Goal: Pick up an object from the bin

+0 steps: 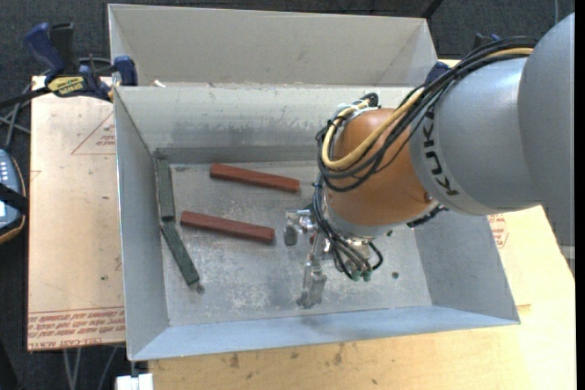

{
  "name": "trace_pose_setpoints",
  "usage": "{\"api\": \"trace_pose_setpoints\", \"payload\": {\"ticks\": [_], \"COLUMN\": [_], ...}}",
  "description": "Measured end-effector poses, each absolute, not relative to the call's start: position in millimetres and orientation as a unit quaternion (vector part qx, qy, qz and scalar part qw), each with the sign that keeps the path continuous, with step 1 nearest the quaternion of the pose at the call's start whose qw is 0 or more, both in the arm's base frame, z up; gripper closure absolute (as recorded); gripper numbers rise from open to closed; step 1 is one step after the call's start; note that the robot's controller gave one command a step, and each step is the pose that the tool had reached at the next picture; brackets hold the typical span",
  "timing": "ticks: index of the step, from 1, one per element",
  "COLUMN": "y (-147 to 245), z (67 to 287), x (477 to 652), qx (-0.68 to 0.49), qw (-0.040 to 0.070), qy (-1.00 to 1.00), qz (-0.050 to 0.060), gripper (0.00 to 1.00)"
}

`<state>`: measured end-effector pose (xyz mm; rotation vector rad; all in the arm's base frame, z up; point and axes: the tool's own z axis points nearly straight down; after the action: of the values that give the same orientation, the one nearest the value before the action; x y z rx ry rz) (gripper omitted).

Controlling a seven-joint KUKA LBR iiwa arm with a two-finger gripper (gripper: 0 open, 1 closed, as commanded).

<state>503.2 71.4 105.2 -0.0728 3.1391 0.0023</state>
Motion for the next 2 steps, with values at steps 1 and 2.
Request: {"api": "trace_pose_setpoints", "payload": {"ticks": [1, 2], "y": [46, 40], "z": [109, 123], "x": [494.7, 510.7], "qx": [0.051, -0.030], "qw": [-0.001, 0.000], "qy": [0.999, 1.000], "qz": [0.001, 0.000], "gripper": [0.00, 0.00]}}
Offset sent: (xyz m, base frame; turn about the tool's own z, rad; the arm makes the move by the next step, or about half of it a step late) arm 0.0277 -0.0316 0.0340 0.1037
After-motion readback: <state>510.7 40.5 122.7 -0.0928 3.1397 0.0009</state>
